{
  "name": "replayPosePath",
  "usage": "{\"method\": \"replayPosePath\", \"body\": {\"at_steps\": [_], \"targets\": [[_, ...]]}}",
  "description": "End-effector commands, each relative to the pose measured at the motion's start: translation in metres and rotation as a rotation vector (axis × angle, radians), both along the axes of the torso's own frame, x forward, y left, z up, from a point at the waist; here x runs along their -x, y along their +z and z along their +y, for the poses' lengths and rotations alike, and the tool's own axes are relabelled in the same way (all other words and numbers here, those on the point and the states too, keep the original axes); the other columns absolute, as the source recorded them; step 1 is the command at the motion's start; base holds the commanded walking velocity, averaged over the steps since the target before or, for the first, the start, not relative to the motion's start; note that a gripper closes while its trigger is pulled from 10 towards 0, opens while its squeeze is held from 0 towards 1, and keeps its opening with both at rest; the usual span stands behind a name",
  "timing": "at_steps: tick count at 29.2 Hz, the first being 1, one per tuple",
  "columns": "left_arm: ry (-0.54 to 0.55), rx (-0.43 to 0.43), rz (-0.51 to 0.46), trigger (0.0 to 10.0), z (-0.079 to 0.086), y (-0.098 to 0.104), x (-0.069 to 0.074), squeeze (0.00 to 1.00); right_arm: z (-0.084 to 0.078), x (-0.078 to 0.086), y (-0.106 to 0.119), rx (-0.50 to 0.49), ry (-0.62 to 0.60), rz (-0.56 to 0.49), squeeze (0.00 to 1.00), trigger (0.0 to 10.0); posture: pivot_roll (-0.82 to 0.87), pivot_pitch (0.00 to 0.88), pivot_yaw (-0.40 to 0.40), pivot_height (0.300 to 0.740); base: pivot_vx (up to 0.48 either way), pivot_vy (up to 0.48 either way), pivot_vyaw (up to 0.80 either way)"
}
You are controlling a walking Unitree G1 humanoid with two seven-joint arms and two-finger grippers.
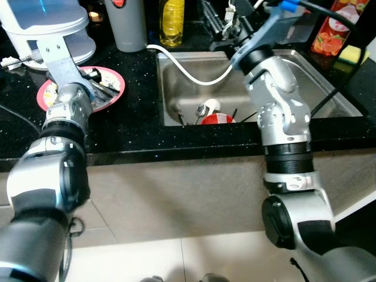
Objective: Kitchen organization
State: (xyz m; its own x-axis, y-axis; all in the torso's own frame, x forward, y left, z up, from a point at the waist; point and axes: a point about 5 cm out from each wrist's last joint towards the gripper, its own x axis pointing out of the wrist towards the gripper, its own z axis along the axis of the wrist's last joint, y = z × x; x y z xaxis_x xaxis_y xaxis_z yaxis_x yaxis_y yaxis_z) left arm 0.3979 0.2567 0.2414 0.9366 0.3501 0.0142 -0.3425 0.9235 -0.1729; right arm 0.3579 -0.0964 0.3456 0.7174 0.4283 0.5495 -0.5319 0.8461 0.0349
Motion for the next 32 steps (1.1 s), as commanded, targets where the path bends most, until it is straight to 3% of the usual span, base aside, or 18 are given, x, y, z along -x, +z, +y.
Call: {"method": "replayPosePath", "body": {"at_steps": [1,2,3,6,7,8,9,11,13,15,16,19,20,22,28,32], "targets": [[0.016,0.031,-0.012,10.0,0.009,0.002,0.007,0.00,-0.001,0.000,-0.004,-0.010,0.007,0.016,0.00,10.0,0.09,0.076,-0.021,0.740,0.000,0.000,0.00],[0.033,0.062,-0.035,10.0,0.015,-0.001,0.017,0.00,-0.001,-0.001,-0.006,-0.015,0.009,0.024,0.00,10.0,0.09,0.076,-0.021,0.740,0.000,0.000,0.00],[0.033,0.062,-0.035,10.0,0.015,-0.001,0.017,0.00,-0.001,-0.001,-0.006,-0.015,0.009,0.024,0.00,10.0,0.09,0.076,-0.021,0.740,0.000,0.000,0.00],[0.175,0.254,-0.129,10.0,0.040,-0.011,0.072,0.00,-0.001,-0.002,-0.017,-0.024,0.016,0.059,0.00,10.0,0.15,0.068,-0.043,0.740,0.000,0.000,0.00],[0.175,0.254,-0.129,10.0,0.040,-0.011,0.072,0.00,-0.001,-0.002,-0.017,-0.024,0.016,0.059,0.00,10.0,0.15,0.068,-0.043,0.740,0.000,0.000,0.00],[0.168,0.405,-0.162,10.0,0.041,-0.019,0.085,0.00,0.000,-0.003,-0.021,-0.024,0.023,0.070,0.00,10.0,0.17,0.065,-0.053,0.740,0.000,0.000,0.00],[0.166,0.446,-0.165,10.0,0.039,-0.022,0.086,0.00,0.001,-0.003,-0.022,-0.023,0.027,0.073,0.00,10.0,0.17,0.065,-0.053,0.740,0.000,0.000,0.00],[0.168,0.469,-0.166,10.0,0.039,-0.024,0.087,0.00,0.002,-0.004,-0.022,-0.023,0.030,0.075,0.00,10.0,0.18,0.060,-0.065,0.740,0.000,0.000,0.00],[0.115,0.583,-0.116,10.0,0.029,-0.031,0.082,0.00,0.005,-0.004,-0.019,-0.026,0.044,0.070,0.00,10.0,0.19,0.054,-0.069,0.740,0.000,0.000,0.00],[0.115,0.583,-0.116,10.0,0.029,-0.031,0.082,0.00,0.005,-0.004,-0.019,-0.026,0.044,0.070,0.00,10.0,0.19,0.054,-0.069,0.740,0.000,0.000,0.00],[0.084,0.637,-0.115,10.0,0.023,-0.029,0.080,0.00,0.007,-0.004,-0.018,-0.026,0.051,0.064,0.00,10.0,0.19,0.052,-0.069,0.740,0.000,0.000,0.00],[0.067,0.681,-0.118,10.0,0.019,-0.026,0.077,0.00,0.008,-0.004,-0.016,-0.027,0.055,0.059,0.00,10.0,0.18,0.049,-0.067,0.740,0.000,0.000,0.00],[0.057,0.739,-0.103,10.0,0.014,-0.019,0.074,0.00,0.008,-0.003,-0.015,-0.028,0.055,0.052,0.00,10.0,0.18,0.047,-0.064,0.740,0.000,0.000,0.00],[0.053,0.761,-0.085,10.0,0.013,-0.017,0.071,0.00,0.007,-0.003,-0.015,-0.028,0.052,0.051,0.00,10.0,0.17,0.046,-0.060,0.740,0.000,0.000,0.00],[-0.029,0.855,-0.006,10.0,0.004,-0.011,0.046,0.00,0.001,-0.002,-0.015,-0.029,0.027,0.045,0.00,10.0,0.15,0.043,-0.044,0.740,0.000,0.000,0.00],[-0.040,0.912,0.015,10.0,0.005,-0.013,0.037,0.00,-0.001,-0.002,-0.015,-0.030,0.022,0.044,0.00,10.0,0.14,0.044,-0.042,0.740,0.000,0.000,0.00]]}}
